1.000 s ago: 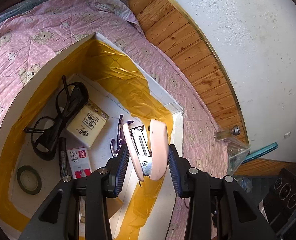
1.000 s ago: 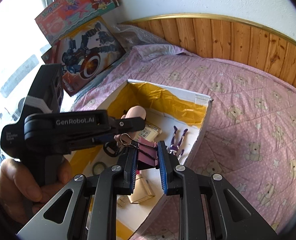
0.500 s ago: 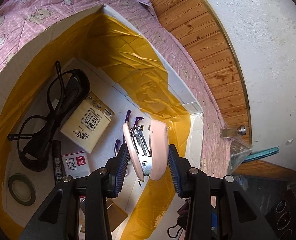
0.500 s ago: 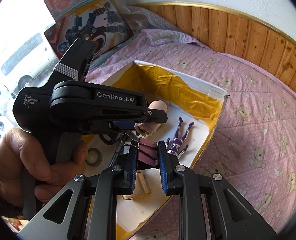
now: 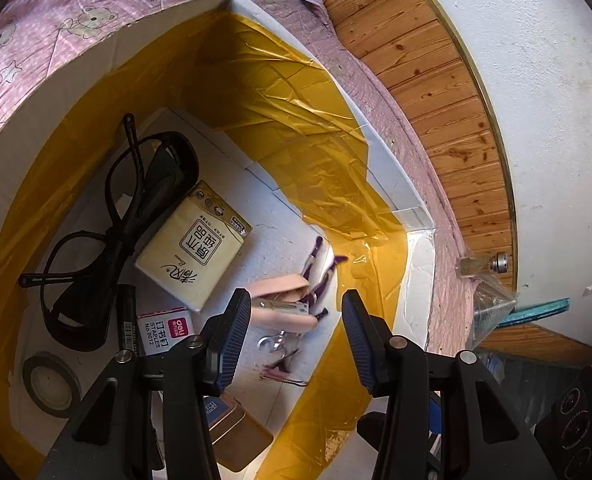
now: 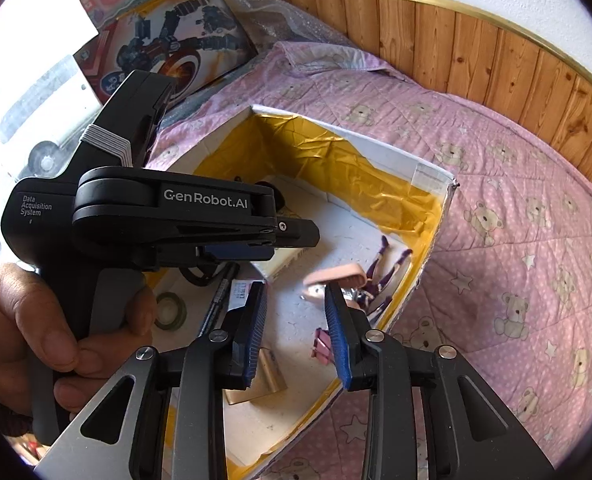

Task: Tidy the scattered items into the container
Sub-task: 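Lift both open tools up out of the box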

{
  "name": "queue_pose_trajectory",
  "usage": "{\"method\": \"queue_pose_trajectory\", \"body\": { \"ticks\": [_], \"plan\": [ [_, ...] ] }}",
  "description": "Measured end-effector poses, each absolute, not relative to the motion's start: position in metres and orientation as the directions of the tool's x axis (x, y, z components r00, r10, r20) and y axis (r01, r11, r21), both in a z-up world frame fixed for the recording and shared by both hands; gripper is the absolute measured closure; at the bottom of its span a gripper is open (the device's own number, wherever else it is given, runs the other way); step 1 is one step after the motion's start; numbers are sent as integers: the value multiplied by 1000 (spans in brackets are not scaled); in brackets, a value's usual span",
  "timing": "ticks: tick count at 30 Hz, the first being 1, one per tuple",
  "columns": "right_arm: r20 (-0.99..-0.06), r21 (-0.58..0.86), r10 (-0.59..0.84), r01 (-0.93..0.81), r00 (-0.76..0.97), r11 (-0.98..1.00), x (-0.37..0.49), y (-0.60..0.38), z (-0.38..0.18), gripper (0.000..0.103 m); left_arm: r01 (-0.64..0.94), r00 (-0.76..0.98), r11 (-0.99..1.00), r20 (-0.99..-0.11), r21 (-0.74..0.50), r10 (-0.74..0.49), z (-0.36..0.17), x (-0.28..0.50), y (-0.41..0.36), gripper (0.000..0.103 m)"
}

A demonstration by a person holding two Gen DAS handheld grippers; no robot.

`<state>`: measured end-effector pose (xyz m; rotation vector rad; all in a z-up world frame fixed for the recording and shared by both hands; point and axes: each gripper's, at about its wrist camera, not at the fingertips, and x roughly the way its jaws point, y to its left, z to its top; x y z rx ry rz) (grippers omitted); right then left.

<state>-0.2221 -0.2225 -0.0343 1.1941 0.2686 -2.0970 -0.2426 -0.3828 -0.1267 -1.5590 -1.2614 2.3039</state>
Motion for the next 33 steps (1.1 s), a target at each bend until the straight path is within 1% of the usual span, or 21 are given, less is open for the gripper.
{"method": "queue_pose_trajectory", "body": {
  "ticks": [6, 13, 19, 22, 26, 28, 33],
  "plan": [
    [-805, 177, -471, 610, -362, -772, -225, -208, -27, 71, 340, -487, -657, -724, -673, 489, -120, -241, -381, 54],
    [-807, 206, -479, 594, -347, -778, -220, -203, -27, 71, 315, -499, -688, -731, -654, 466, -106, -232, -378, 54],
    [-806, 202, -485, 612, -340, -765, -205, -209, -25, 71, 284, -526, -758, -756, -587, 389, -88, -214, -375, 54],
    [-805, 196, -484, 617, -342, -762, -197, -209, -23, 70, 266, -547, -804, -770, -532, 329, -77, -203, -372, 54],
    [-801, 189, -484, 617, -353, -764, -186, -206, -19, 63, 247, -570, -846, -777, -473, 268, -66, -185, -370, 54],
    [-799, 185, -483, 618, -358, -764, -178, -205, -18, 62, 239, -580, -865, -779, -440, 236, -61, -176, -368, 54],
    [-795, 173, -482, 623, -370, -763, -159, -202, -15, 58, 206, -624, -928, -772, -312, 121, -43, -152, -355, 54]
  ]
}}
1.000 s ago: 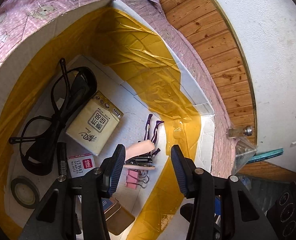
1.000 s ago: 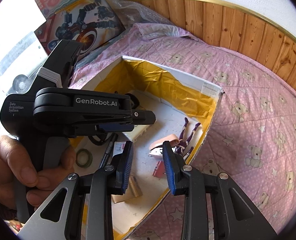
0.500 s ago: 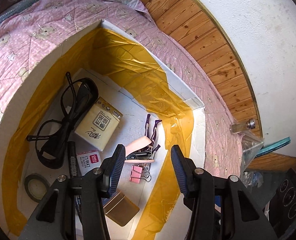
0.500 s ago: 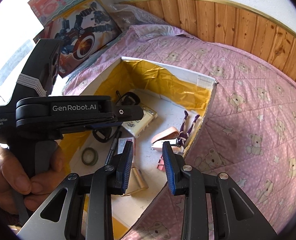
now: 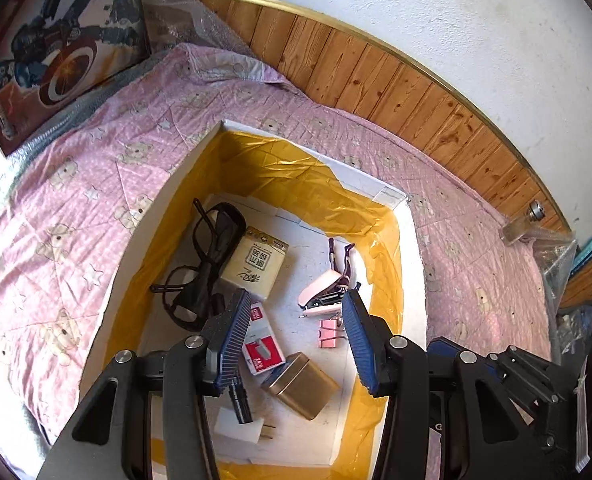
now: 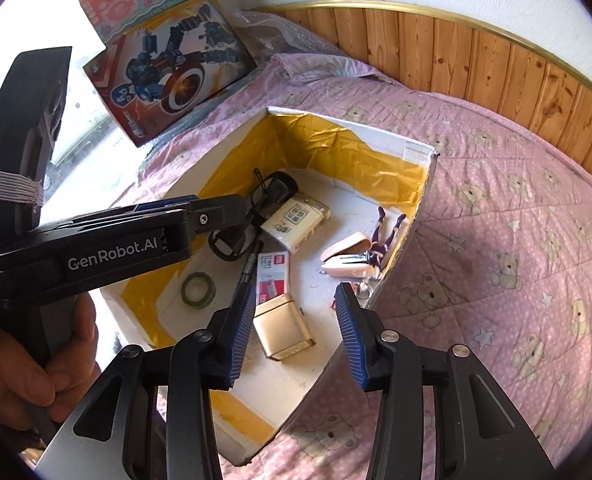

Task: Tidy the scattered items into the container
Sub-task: 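Lift both open tools up out of the box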

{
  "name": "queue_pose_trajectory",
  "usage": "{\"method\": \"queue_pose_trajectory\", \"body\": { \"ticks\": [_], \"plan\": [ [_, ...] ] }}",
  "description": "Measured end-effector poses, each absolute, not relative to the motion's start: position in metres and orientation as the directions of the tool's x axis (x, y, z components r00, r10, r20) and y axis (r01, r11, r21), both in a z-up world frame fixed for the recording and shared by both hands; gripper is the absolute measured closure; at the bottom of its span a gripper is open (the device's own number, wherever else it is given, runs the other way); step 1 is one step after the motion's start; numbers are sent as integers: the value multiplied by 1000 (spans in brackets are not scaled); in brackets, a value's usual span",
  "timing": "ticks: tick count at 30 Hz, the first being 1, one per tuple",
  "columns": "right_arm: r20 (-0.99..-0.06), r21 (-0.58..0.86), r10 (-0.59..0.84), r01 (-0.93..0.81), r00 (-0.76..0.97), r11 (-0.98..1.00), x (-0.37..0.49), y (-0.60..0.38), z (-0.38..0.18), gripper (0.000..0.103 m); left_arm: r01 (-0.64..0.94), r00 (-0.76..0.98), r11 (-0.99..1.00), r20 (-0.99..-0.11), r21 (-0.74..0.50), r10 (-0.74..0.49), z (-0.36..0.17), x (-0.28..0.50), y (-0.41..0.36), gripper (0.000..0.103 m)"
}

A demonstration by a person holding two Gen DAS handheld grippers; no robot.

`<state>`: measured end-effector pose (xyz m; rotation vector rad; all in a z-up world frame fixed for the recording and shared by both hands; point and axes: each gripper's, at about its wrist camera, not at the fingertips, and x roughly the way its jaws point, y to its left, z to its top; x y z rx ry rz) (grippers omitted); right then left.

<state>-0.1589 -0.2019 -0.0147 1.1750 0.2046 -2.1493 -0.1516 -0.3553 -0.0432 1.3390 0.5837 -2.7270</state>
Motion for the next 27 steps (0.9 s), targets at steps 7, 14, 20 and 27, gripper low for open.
{"method": "queue_pose_trajectory", "body": {
  "ticks": [7, 14, 20, 27],
  "plan": [
    [-782, 168, -489, 625, -386, -762, -134, -196, -7, 56, 183, -657, -945, -749, -271, 88, -25, -124, -348, 54],
    [-779, 137, -473, 624, -411, -769, -109, -192, -2, 54, 167, -665, -951, -742, -259, 85, -17, -100, -338, 54],
    [-808, 94, -425, 623, -408, -777, -92, -200, -3, 49, 168, -685, -948, -724, -269, 84, -8, -70, -335, 54],
    [-790, 116, -451, 621, -414, -775, -77, -200, 5, 48, 167, -697, -946, -712, -278, 86, 3, -35, -335, 54]
  ]
}}
